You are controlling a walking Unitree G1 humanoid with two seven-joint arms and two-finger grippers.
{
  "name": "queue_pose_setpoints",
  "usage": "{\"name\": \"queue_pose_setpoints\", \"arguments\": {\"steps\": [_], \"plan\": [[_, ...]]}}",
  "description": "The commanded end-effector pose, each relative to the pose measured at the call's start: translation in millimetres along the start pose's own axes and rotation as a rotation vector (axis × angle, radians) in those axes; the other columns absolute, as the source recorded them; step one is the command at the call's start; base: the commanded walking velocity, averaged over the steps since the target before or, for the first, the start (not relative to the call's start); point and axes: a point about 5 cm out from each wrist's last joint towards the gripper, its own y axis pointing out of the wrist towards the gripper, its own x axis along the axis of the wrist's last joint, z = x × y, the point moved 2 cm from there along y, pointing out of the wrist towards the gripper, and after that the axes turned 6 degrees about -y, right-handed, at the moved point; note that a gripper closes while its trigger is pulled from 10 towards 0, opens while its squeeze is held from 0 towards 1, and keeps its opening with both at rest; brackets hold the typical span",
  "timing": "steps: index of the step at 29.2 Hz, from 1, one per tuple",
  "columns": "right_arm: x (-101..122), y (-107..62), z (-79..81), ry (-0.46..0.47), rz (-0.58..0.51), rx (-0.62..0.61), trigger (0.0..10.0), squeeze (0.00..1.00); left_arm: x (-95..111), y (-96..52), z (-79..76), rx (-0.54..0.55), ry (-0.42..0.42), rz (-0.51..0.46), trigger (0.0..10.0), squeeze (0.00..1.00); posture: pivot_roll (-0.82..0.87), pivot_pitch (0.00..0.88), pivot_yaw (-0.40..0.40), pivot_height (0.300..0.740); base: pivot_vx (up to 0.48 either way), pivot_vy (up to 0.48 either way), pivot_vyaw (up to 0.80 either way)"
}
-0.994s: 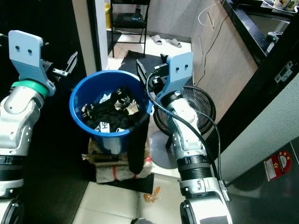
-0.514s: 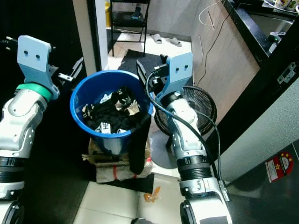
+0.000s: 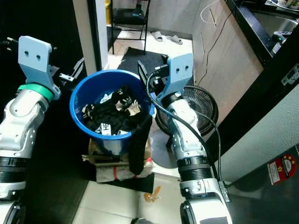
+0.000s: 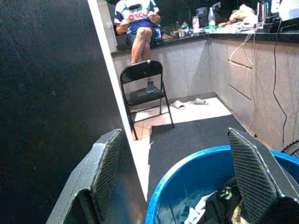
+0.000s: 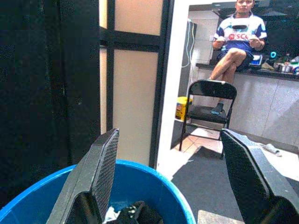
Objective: Clothes washing
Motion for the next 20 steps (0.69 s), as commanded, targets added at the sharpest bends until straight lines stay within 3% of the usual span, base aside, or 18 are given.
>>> {"name": "queue_pose_setpoints", "arguments": {"steps": [1,12,20], "plan": [[-5.8,-3.4,-6.9,-0.002,0.028,-0.028,10.0,0.00,-5.6,-1.5,0.0,-0.004,-0.016,0.012,10.0,0.00,0.03,0.022,-0.025,0.740,0.472,0.000,0.00],[-5.9,-2.6,-7.1,-0.005,0.029,-0.028,10.0,0.00,-5.5,-1.3,2.4,0.004,-0.013,0.015,10.0,0.00,0.03,0.017,-0.026,0.740,0.460,0.000,0.00],[-5.3,-1.9,-7.5,-0.010,0.028,-0.027,10.0,0.00,-5.7,0.2,2.6,0.008,-0.019,0.016,10.0,0.00,0.03,0.010,-0.026,0.740,0.000,0.000,0.00]]}}
